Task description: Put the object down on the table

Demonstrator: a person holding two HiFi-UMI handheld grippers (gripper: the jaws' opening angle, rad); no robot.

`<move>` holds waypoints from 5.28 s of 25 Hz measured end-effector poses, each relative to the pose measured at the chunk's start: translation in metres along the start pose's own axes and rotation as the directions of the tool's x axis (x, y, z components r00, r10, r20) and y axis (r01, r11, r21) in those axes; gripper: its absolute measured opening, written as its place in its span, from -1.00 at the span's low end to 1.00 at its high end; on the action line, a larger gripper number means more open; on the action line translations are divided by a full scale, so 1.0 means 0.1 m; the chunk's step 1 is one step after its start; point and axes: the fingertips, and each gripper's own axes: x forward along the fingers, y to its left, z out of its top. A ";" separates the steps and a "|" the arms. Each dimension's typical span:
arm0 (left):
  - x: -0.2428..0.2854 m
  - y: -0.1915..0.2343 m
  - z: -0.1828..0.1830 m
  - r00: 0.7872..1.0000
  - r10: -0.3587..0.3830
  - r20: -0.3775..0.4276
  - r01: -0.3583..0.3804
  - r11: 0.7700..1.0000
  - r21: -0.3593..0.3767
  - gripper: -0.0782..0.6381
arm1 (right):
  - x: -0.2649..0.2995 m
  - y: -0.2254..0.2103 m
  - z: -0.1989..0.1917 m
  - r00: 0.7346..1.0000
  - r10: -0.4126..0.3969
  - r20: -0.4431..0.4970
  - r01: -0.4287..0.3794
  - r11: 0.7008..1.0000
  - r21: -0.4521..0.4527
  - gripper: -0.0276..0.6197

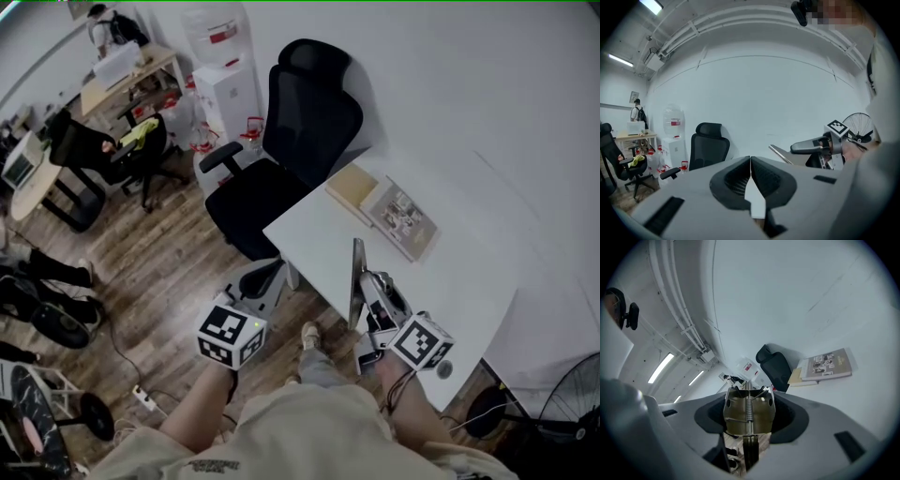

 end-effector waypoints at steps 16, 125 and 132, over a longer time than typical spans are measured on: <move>1.60 0.99 -0.48 0.983 0.038 -0.180 -0.054 0.995 -0.086 -0.72 | 1.81 -1.13 0.17 0.988 -0.017 -0.156 0.040 0.988 0.151 -0.21; 1.44 2.15 0.87 0.981 -0.194 -0.008 0.194 0.979 0.067 -0.72 | 2.89 0.76 0.92 0.999 0.037 -0.030 -0.048 0.819 -0.572 -0.80; 1.19 2.00 1.31 0.975 -0.210 0.080 0.200 0.973 0.116 -0.72 | 2.53 1.25 1.15 0.991 0.132 0.038 -0.078 0.768 -0.635 -0.84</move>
